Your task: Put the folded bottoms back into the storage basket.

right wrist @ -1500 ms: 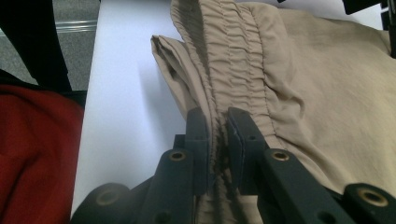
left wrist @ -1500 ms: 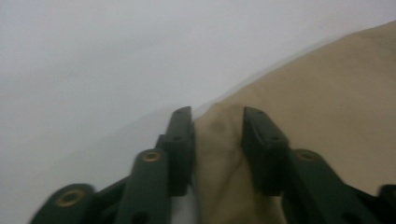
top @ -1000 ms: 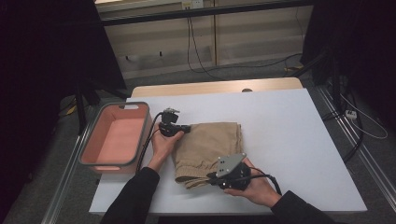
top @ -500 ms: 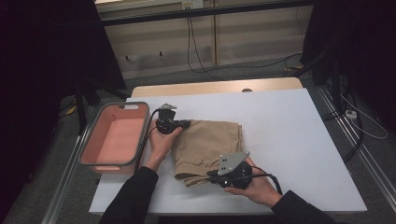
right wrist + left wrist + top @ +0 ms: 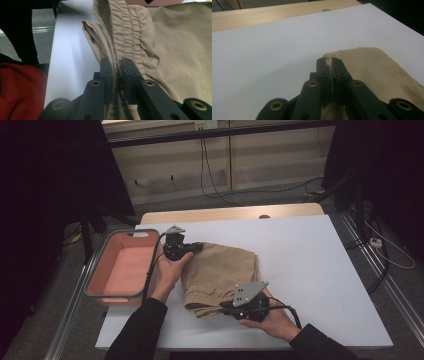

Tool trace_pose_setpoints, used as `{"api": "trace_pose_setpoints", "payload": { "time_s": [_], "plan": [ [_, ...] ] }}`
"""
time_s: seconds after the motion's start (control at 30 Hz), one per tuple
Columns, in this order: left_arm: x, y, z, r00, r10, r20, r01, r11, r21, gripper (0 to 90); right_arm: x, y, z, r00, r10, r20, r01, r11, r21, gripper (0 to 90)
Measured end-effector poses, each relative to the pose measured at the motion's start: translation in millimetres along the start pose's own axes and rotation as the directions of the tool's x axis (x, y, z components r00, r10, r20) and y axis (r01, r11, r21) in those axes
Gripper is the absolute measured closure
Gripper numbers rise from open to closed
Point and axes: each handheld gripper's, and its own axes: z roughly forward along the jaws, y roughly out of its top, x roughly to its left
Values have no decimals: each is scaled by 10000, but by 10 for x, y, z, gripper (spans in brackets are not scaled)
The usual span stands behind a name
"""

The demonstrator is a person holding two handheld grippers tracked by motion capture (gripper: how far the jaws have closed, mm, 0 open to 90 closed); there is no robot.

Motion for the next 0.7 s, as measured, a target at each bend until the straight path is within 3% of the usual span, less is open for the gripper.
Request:
{"api": "trace_pose_setpoints", "payload": {
  "time_s": [0.7],
  "plan": [
    [38, 161, -293, 9994, 346, -25, -347, 9949, -943, 859, -41, 154, 26, 10000, -32, 86, 37, 9982, -601, 803]
  ]
}}
